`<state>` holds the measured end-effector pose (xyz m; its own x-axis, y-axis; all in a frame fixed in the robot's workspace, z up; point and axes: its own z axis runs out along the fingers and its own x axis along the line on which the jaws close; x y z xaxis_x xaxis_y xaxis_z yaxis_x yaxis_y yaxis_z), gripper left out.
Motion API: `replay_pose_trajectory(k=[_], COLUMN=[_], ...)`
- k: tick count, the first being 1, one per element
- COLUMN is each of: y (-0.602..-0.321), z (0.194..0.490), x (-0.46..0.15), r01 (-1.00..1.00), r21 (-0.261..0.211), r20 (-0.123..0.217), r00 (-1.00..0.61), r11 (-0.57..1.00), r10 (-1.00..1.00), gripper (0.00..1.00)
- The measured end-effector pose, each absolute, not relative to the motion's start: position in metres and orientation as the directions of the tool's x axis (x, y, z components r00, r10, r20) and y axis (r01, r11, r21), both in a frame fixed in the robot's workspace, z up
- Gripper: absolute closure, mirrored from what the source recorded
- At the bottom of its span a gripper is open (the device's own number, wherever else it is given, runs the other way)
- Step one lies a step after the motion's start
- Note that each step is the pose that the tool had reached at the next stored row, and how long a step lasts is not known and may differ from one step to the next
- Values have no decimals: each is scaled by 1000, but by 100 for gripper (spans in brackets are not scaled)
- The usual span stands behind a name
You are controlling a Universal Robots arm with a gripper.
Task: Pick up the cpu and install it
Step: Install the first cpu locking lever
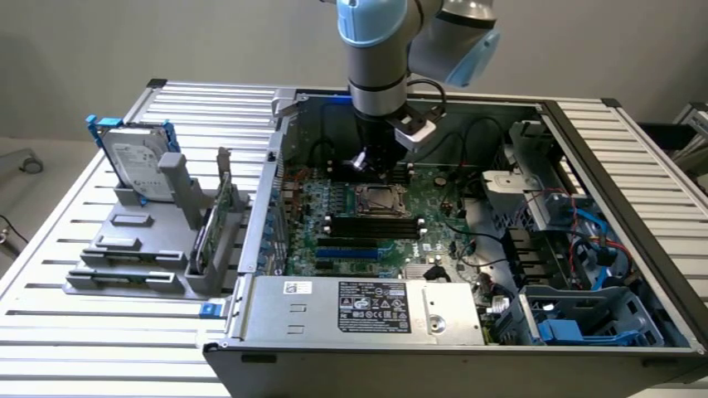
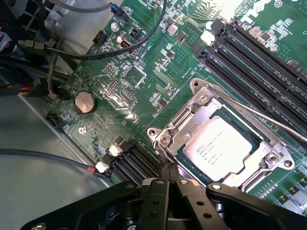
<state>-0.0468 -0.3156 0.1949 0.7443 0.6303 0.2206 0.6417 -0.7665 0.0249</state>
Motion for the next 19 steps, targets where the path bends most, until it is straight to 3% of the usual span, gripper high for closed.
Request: replay_pose_trajectory(k=[19], y=[-317], z=[195], x=[-45], r01=[642], r21=[23], r20=[218], r00=[745], r11=[-766], r10=[630], gripper=[89])
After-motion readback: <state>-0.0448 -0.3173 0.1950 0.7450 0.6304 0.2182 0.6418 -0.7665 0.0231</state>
